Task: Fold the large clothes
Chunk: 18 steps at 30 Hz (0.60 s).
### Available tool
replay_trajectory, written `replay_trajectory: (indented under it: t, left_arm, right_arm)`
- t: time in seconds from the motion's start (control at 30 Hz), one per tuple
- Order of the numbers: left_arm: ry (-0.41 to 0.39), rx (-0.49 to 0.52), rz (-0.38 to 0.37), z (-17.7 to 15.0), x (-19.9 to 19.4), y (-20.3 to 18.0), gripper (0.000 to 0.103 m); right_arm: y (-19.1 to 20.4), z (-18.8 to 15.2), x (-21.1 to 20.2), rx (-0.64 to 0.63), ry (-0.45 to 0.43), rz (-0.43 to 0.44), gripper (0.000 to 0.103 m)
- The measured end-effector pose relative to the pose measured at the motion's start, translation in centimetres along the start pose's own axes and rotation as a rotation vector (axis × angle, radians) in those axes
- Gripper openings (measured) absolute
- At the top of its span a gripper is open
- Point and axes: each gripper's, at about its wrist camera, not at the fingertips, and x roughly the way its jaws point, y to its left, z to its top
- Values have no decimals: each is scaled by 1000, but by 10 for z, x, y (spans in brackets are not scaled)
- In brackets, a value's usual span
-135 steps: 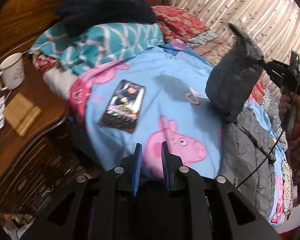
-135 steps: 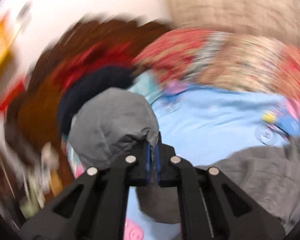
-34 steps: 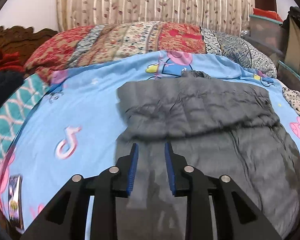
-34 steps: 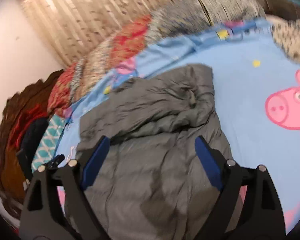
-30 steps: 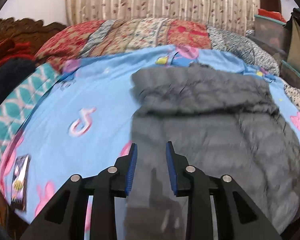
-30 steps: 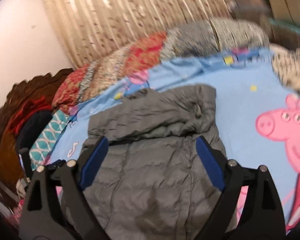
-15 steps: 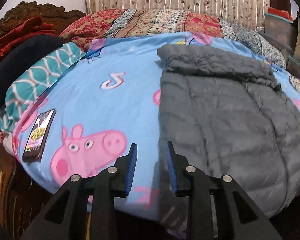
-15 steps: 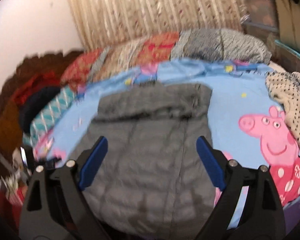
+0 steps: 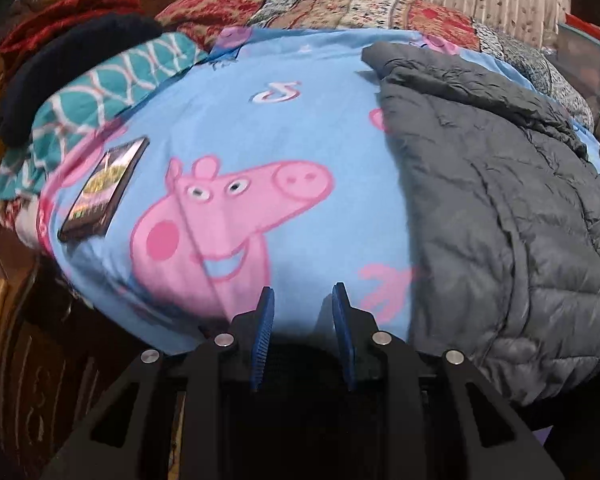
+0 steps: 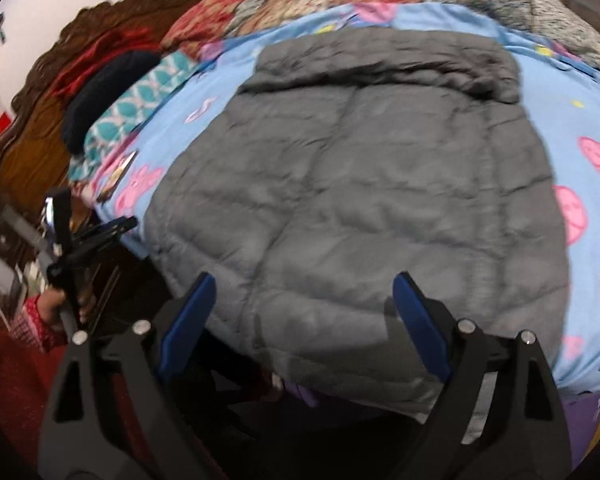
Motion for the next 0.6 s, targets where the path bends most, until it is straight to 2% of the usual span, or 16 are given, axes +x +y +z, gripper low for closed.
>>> replay_trajectory:
  t: [0.13, 0.4, 0.6]
  left_arm:
    - [17, -39, -2, -6, 3, 16, 29]
    - [33, -92, -53, -14, 4, 32, 30]
    - [21, -88, -86, -14, -1, 30, 29]
  right_arm:
    - [24, 3, 16, -48, 32, 51, 86]
    - [96, 24, 54, -240, 72, 166, 83]
    - [130, 33, 75, -351, 113, 231, 73]
